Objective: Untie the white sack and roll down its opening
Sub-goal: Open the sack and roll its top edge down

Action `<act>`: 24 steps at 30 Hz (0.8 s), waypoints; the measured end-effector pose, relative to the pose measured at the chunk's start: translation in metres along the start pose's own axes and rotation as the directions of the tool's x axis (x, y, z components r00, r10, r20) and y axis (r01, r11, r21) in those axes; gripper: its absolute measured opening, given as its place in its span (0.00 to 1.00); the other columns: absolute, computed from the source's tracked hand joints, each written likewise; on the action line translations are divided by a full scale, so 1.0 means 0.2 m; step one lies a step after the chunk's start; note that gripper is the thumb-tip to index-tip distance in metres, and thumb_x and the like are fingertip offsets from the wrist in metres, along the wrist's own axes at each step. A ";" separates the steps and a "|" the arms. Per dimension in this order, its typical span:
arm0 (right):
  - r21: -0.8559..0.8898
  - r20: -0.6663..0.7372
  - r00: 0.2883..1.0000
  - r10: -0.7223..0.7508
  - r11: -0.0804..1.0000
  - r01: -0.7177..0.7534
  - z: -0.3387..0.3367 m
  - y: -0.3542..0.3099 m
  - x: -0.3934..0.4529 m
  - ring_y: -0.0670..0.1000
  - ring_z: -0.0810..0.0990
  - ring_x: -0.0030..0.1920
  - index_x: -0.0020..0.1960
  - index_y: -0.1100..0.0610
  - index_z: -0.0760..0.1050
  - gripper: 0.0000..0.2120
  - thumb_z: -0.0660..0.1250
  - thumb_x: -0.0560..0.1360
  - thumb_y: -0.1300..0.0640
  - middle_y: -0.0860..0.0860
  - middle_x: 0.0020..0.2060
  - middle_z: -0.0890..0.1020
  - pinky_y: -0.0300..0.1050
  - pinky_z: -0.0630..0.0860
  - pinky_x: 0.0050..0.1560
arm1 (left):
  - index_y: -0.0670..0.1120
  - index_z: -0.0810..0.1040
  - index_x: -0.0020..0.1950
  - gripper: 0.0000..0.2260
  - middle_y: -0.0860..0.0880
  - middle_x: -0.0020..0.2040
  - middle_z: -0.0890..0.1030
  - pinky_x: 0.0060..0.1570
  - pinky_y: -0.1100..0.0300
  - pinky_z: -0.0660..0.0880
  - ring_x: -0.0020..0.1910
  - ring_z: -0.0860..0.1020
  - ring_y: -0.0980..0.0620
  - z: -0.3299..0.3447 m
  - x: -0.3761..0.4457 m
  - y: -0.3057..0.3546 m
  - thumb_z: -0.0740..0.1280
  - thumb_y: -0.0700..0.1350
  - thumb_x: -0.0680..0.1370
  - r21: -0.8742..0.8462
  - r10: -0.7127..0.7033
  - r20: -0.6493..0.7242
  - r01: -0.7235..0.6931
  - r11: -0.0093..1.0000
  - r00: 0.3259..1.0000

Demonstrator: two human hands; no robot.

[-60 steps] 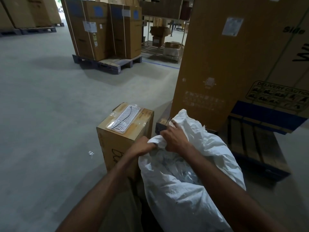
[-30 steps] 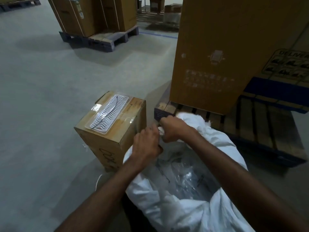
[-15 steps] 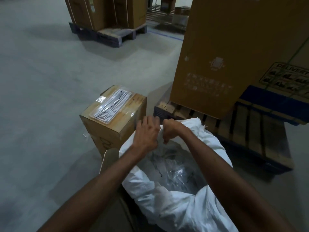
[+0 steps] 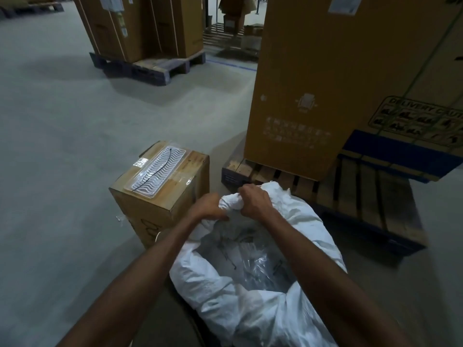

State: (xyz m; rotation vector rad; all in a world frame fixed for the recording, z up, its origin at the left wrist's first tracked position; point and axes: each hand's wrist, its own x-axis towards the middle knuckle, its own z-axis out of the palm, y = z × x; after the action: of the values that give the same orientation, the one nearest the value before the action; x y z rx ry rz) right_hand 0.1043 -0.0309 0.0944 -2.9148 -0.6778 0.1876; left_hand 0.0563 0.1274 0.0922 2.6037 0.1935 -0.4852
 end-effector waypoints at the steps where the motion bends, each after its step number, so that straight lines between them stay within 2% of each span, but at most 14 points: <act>1: 0.029 0.021 1.000 0.011 1.000 -0.012 -0.01 0.01 0.01 0.57 0.82 0.54 0.60 0.57 0.79 0.21 0.78 0.68 0.57 0.56 0.54 0.83 0.51 0.80 0.54 | 0.45 0.72 0.67 0.29 0.43 0.62 0.77 0.54 0.50 0.76 0.57 0.76 0.43 0.03 0.01 0.00 0.77 0.53 0.71 0.159 0.063 -0.104 -0.046 0.986 0.993; 3: 0.033 0.028 0.999 0.025 0.999 -0.026 -0.05 0.02 0.02 0.58 0.82 0.51 0.58 0.58 0.78 0.20 0.77 0.68 0.57 0.56 0.52 0.83 0.51 0.80 0.49 | 0.48 0.65 0.71 0.35 0.43 0.66 0.71 0.61 0.47 0.72 0.62 0.71 0.42 0.08 0.03 0.02 0.75 0.55 0.69 0.466 0.257 -0.244 -0.120 0.877 0.935; 5: 0.030 0.098 0.994 0.044 0.998 -0.047 -0.07 0.02 0.04 0.58 0.81 0.51 0.58 0.58 0.77 0.22 0.79 0.66 0.58 0.55 0.51 0.82 0.50 0.78 0.47 | 0.49 0.66 0.69 0.32 0.45 0.64 0.72 0.59 0.50 0.69 0.60 0.70 0.44 0.11 0.06 0.05 0.74 0.55 0.69 0.572 0.387 -0.294 -0.164 0.804 0.874; 7: 0.036 0.234 0.969 0.074 0.996 -0.084 -0.08 0.05 0.06 0.57 0.80 0.54 0.61 0.58 0.75 0.31 0.83 0.62 0.56 0.54 0.54 0.81 0.51 0.79 0.50 | 0.50 0.72 0.66 0.26 0.46 0.61 0.75 0.54 0.54 0.69 0.57 0.73 0.47 0.12 0.09 0.08 0.74 0.54 0.71 0.476 0.380 -0.311 -0.203 0.856 0.871; 9: 0.068 0.291 0.954 0.066 0.994 -0.090 -0.06 0.09 0.06 0.56 0.81 0.56 0.64 0.56 0.75 0.38 0.85 0.58 0.53 0.53 0.55 0.81 0.51 0.80 0.54 | 0.49 0.79 0.61 0.18 0.47 0.55 0.80 0.46 0.59 0.69 0.50 0.76 0.50 0.13 0.12 0.10 0.75 0.51 0.73 0.286 0.302 -0.287 -0.220 0.933 0.909; 10: 0.077 0.253 0.966 0.048 0.995 -0.070 -0.05 0.11 0.06 0.56 0.81 0.57 0.65 0.55 0.76 0.40 0.86 0.56 0.52 0.53 0.57 0.82 0.51 0.79 0.55 | 0.47 0.80 0.59 0.16 0.47 0.53 0.82 0.44 0.60 0.71 0.48 0.77 0.50 0.12 0.13 0.11 0.75 0.48 0.73 0.190 0.246 -0.230 -0.205 0.960 0.942; 12: 0.015 0.086 0.996 -0.014 1.000 0.012 -0.03 0.16 0.02 0.57 0.78 0.61 0.67 0.53 0.74 0.41 0.84 0.56 0.51 0.54 0.61 0.79 0.52 0.76 0.59 | 0.44 0.79 0.61 0.17 0.46 0.54 0.82 0.46 0.57 0.75 0.49 0.80 0.48 0.08 0.16 0.11 0.75 0.44 0.74 0.046 0.176 -0.018 -0.175 0.983 0.984; 13: -0.067 0.013 0.999 -0.052 0.996 0.053 -0.02 0.18 0.00 0.57 0.75 0.63 0.67 0.52 0.72 0.40 0.83 0.58 0.51 0.55 0.63 0.76 0.53 0.73 0.63 | 0.43 0.79 0.62 0.18 0.45 0.54 0.81 0.48 0.57 0.75 0.51 0.80 0.47 0.05 0.17 0.10 0.75 0.41 0.73 -0.020 0.173 0.094 -0.172 0.985 0.981; 15: -0.179 -0.012 0.997 -0.082 0.981 0.078 -0.01 0.21 -0.04 0.57 0.75 0.64 0.64 0.52 0.75 0.33 0.80 0.61 0.50 0.54 0.63 0.77 0.56 0.66 0.69 | 0.43 0.79 0.62 0.18 0.45 0.54 0.81 0.47 0.59 0.74 0.49 0.79 0.49 -0.02 0.19 0.07 0.76 0.39 0.73 -0.123 0.187 0.243 -0.160 0.979 0.952; 17: -0.131 0.013 0.999 -0.036 0.991 0.037 0.01 0.22 -0.05 0.57 0.79 0.58 0.57 0.55 0.78 0.22 0.78 0.65 0.53 0.54 0.55 0.82 0.53 0.71 0.63 | 0.45 0.80 0.61 0.18 0.46 0.54 0.83 0.47 0.59 0.76 0.48 0.80 0.50 -0.04 0.20 0.05 0.77 0.41 0.72 -0.136 0.178 0.267 -0.145 0.980 0.947; 19: -0.055 0.049 0.998 0.027 0.998 -0.025 -0.01 0.20 -0.05 0.58 0.81 0.53 0.56 0.57 0.78 0.17 0.76 0.69 0.57 0.56 0.51 0.82 0.48 0.75 0.49 | 0.48 0.79 0.60 0.20 0.47 0.55 0.83 0.47 0.57 0.78 0.49 0.80 0.50 -0.02 0.20 0.06 0.79 0.48 0.70 -0.024 0.154 0.145 -0.152 0.988 0.977; 20: -0.029 0.059 0.997 0.047 0.999 -0.046 -0.03 0.20 -0.04 0.58 0.81 0.53 0.57 0.58 0.77 0.18 0.76 0.70 0.58 0.56 0.52 0.82 0.47 0.75 0.46 | 0.49 0.78 0.61 0.24 0.48 0.55 0.81 0.49 0.54 0.79 0.50 0.80 0.50 0.01 0.19 0.07 0.79 0.53 0.68 0.110 0.157 0.006 -0.157 0.981 0.988; 22: 0.014 0.088 0.992 0.093 0.995 -0.094 -0.09 0.19 -0.02 0.57 0.81 0.54 0.59 0.57 0.77 0.20 0.77 0.69 0.58 0.55 0.53 0.81 0.46 0.73 0.44 | 0.50 0.71 0.67 0.33 0.47 0.60 0.76 0.55 0.50 0.76 0.57 0.76 0.46 0.09 0.19 0.12 0.77 0.57 0.66 0.408 0.297 -0.236 -0.184 0.895 0.925; 24: 0.062 0.193 0.971 0.144 0.985 -0.158 -0.15 0.20 0.01 0.56 0.80 0.54 0.61 0.57 0.74 0.25 0.79 0.67 0.56 0.54 0.55 0.80 0.47 0.72 0.43 | 0.48 0.66 0.73 0.37 0.45 0.65 0.73 0.57 0.47 0.73 0.61 0.74 0.43 0.17 0.17 0.19 0.75 0.55 0.67 0.574 0.472 -0.298 -0.240 0.783 0.830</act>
State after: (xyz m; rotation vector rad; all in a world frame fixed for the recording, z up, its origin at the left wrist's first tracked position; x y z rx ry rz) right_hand 0.1272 -0.0691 0.1167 -2.8984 -0.4607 0.4999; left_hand 0.0857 0.0790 0.0677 3.1395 -0.3615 0.2305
